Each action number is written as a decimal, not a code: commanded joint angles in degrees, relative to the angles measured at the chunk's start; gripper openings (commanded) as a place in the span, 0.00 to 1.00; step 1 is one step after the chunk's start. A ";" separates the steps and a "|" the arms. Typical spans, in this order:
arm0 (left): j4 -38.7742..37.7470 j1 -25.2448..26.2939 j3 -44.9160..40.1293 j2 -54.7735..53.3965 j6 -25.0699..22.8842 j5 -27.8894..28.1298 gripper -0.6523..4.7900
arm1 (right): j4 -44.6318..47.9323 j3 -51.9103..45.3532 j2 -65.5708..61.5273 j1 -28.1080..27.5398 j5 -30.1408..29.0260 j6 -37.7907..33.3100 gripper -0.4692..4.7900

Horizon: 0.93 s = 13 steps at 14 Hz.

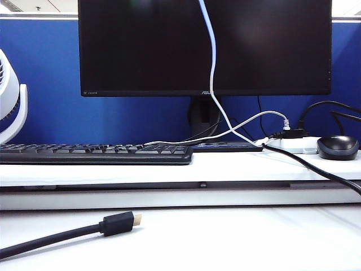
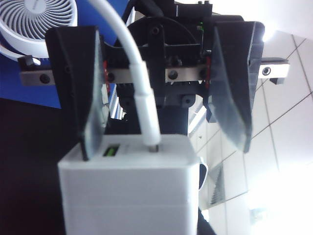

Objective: Pick up the Type-C charging cable and the charging base, insert one end of the Type-C charger into the corresponding slot on the base, and finally place the plugged-in charger back on the table.

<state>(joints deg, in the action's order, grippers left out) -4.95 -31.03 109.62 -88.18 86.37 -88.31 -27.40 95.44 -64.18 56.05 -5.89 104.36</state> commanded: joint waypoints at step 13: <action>2.80 0.50 -0.09 -0.66 -1.92 4.61 0.64 | 2.80 -0.13 -0.04 -7.02 -10.73 -6.91 0.09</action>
<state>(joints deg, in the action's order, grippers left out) -3.57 -30.87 109.60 -88.51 85.49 -87.02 -26.35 95.15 -64.45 48.66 -12.12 98.39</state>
